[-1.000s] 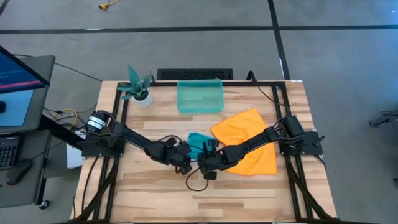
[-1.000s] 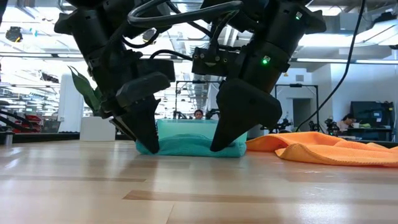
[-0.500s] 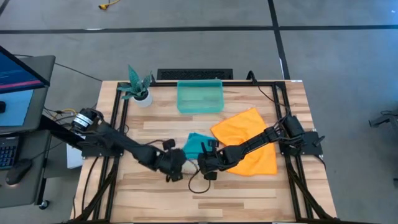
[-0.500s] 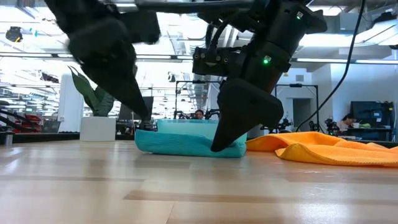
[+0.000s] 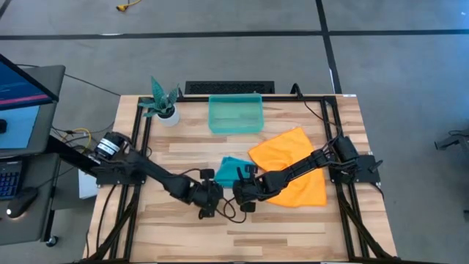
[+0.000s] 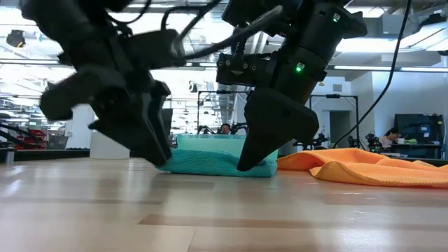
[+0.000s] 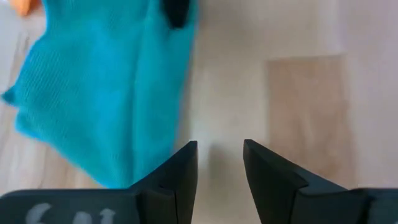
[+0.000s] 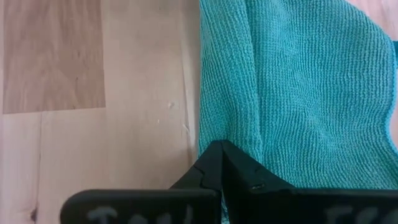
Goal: Roll microfiber towels into tight, uniform cylinder then place into a basket
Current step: Roll the blue microfiber cloth
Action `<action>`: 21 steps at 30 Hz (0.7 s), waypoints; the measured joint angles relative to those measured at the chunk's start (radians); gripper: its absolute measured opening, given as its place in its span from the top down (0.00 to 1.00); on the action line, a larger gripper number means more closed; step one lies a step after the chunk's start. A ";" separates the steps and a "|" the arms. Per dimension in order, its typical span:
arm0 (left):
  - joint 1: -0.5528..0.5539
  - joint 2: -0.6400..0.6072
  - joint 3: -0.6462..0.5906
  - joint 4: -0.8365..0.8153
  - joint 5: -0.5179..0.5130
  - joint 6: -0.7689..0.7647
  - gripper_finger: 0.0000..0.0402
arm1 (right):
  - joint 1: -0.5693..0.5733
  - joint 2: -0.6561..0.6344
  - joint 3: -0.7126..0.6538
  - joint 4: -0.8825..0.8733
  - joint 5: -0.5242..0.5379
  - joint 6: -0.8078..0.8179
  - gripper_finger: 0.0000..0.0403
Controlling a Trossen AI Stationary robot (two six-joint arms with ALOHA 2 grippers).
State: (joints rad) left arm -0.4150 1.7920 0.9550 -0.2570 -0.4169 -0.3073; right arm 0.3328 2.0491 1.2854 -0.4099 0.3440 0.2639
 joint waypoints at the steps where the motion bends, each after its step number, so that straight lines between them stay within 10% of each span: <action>1: 0.012 0.004 0.000 0.012 -0.008 0.000 0.70 | 0.000 0.000 0.000 0.000 -0.001 0.000 0.94; 21: 0.112 0.097 0.007 0.019 -0.029 -0.092 0.70 | 0.004 0.000 0.000 -0.002 -0.026 0.043 0.90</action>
State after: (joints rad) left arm -0.3034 1.8885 0.9616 -0.2379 -0.4460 -0.3989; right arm 0.3367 2.0491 1.2858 -0.4119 0.3184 0.3065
